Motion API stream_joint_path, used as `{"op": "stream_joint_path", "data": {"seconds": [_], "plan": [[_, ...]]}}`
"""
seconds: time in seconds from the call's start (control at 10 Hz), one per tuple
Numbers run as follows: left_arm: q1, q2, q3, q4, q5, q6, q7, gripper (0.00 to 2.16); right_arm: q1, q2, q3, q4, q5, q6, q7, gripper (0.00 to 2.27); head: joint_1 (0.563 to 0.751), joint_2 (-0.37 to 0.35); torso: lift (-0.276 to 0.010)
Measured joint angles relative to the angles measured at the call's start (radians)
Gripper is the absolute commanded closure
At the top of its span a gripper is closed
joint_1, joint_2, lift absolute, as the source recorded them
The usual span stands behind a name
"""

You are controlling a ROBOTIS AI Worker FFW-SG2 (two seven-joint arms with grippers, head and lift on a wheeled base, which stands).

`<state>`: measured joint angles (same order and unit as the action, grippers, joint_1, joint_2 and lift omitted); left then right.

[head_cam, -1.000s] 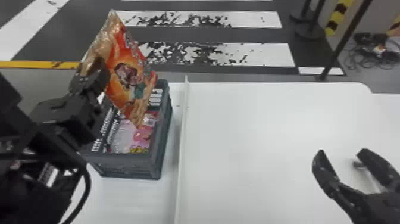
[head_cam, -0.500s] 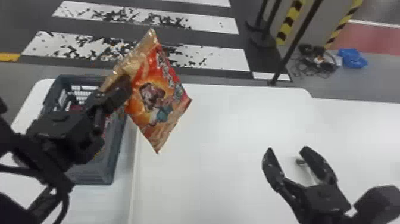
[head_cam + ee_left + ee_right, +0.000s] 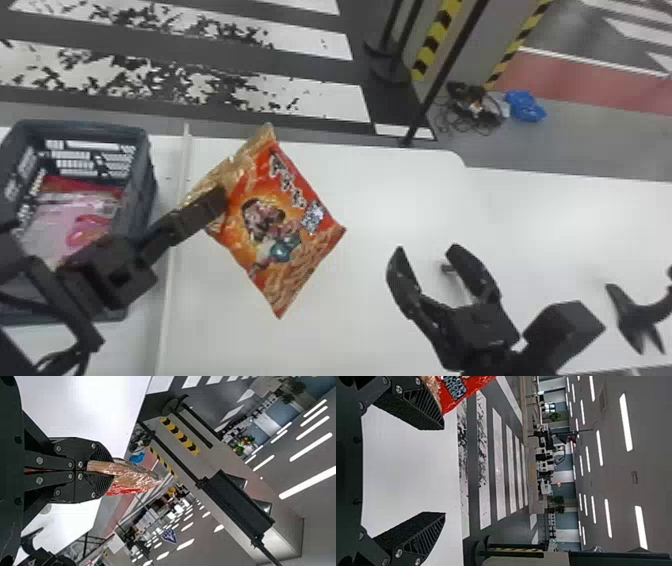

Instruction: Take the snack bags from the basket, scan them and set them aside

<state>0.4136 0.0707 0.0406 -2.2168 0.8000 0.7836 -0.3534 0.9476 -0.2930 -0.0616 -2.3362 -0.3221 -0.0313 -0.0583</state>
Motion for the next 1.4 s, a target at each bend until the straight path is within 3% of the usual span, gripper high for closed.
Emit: {"op": "stream_joint_path", "data": {"seconds": [0.1, 0.3, 0.5, 0.8, 1.1, 1.4], "plan": [[-0.026, -0.002, 0.002, 0.073, 0.025, 0.020, -0.015, 1.47, 0.000, 0.000, -0.001, 0.000, 0.000, 0.000, 0.000, 0.17, 0.695, -0.306, -0.075], [-0.075, -0.009, -0.025, 0.176, 0.022, 0.041, -0.030, 1.47, 0.000, 0.000, -0.001, 0.000, 0.000, 0.000, 0.000, 0.17, 0.695, -0.320, -0.075], [-0.141, -0.021, -0.097, 0.269, -0.032, 0.056, -0.019, 1.47, -0.003, 0.002, 0.000, 0.000, 0.000, 0.000, 0.000, 0.17, 0.695, -0.350, -0.075], [-0.253, -0.063, -0.198, 0.456, -0.121, 0.057, -0.015, 1.47, -0.003, -0.001, -0.008, 0.000, -0.006, 0.000, 0.000, 0.17, 0.695, -0.350, -0.075], [-0.351, -0.068, -0.275, 0.623, -0.192, 0.022, -0.024, 1.47, -0.006, -0.004, -0.017, 0.000, -0.011, 0.000, -0.001, 0.17, 0.695, -0.350, -0.075], [-0.447, -0.068, -0.346, 0.794, -0.229, -0.089, -0.029, 1.47, -0.005, -0.005, -0.033, 0.000, -0.017, 0.003, -0.002, 0.17, 0.695, -0.350, -0.075]]}}
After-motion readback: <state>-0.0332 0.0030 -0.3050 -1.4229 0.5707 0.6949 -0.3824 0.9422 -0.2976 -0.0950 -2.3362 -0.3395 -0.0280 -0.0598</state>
